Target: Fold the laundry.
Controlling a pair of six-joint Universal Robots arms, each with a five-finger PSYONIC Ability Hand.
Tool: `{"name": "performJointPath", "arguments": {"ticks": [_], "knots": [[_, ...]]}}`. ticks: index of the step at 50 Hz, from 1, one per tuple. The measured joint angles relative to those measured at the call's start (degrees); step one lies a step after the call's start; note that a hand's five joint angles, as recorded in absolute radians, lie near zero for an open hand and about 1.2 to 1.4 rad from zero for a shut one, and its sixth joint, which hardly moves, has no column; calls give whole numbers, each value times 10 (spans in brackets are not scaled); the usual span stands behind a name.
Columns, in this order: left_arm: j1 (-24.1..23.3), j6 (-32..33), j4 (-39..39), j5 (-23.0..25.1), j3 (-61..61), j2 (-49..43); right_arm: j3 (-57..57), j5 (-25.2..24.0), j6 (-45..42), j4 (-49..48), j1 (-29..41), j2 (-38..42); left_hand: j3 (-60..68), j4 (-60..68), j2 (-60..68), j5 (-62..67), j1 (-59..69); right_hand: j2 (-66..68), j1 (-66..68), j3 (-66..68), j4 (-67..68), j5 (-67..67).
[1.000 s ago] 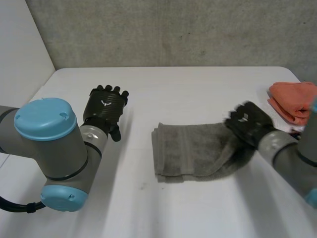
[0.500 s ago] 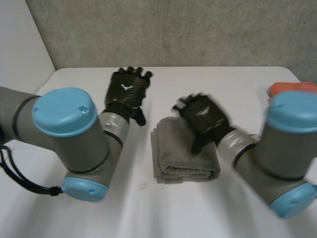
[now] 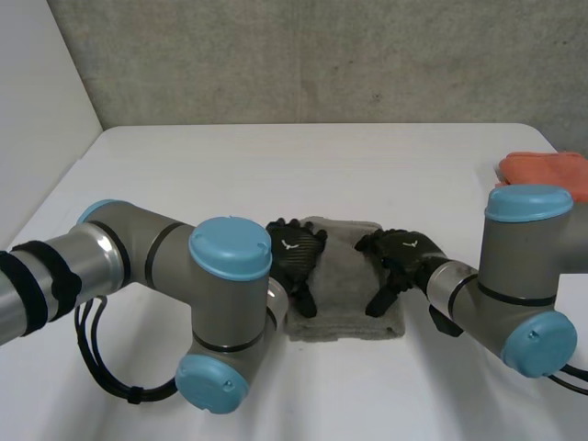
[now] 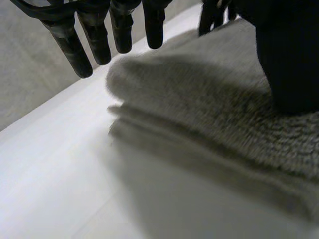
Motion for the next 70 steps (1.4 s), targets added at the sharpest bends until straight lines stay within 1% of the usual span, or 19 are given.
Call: {"name": "performJointPath", "arguments": {"ticks": [5, 9, 15, 21, 25, 27, 32, 36, 42, 48, 55, 57, 63, 64, 70], "knots": [[7, 16, -9, -6, -5, 2, -6, 4, -58, 6, 0, 2, 0, 0, 0, 0, 0, 0, -8, 0, 0, 0], [9, 21, -13, 11, -8, 12, -2, 11, -95, 5, 0, -18, 0, 0, 0, 0, 0, 0, -9, 0, 0, 0], [13, 16, -19, 48, -16, 70, 37, 28, -114, -21, 5, -94, 0, 0, 0, 0, 0, 0, -9, 0, 0, -2], [33, 6, -34, 80, -28, 156, 116, 37, -111, -78, 23, -176, 0, 0, 0, -1, 0, 0, -9, 0, 0, -2], [51, 3, -65, 114, -32, 199, 174, 38, -110, -116, 38, -205, 0, 0, 0, -1, 0, 0, -9, 0, 0, -2], [62, 2, -96, 144, -31, 219, 210, 38, -109, -139, 47, -210, 0, 0, 0, -1, 0, 0, -9, 0, 0, -2], [79, 1, -156, 192, -27, 235, 259, 38, -109, -179, 65, -198, 0, 0, 0, -1, 0, 0, -9, 0, 0, -2], [82, 0, -176, 208, -27, 235, 276, 39, -110, -209, 77, -169, 0, 0, 0, -1, 0, 0, -9, 0, 0, -2], [81, -2, -179, 210, -27, 233, 274, 43, -115, -252, 85, -134, 0, 0, 0, -1, 0, 0, -9, 0, 0, -2], [79, -3, -176, 208, -30, 232, 259, 44, -123, -293, 86, -102, 0, 0, 0, -1, 0, 32, 19, 35, 18, 22], [78, -4, -175, 207, -32, 232, 241, 44, -131, -303, 86, -75, 0, 0, 0, -1, 0, 69, 56, 75, 61, 53], [78, -4, -175, 207, -33, 232, 234, 45, -136, -304, 86, -67, 0, 0, 0, -1, 0, 94, 90, 108, 93, 81], [78, -5, -175, 207, -33, 232, 223, 45, -149, -308, 86, -58, 0, 0, 0, -1, 0, 107, 98, 120, 102, 85], [78, -7, -175, 207, -33, 232, 221, 45, -150, -310, 86, -56, 0, 0, 0, -1, 0, 142, 122, 148, 134, 91], [78, -22, -174, 208, -33, 232, 206, 46, -155, -320, 87, -46, 0, 0, 0, -1, 0, 168, 142, 171, 158, 109]]}}
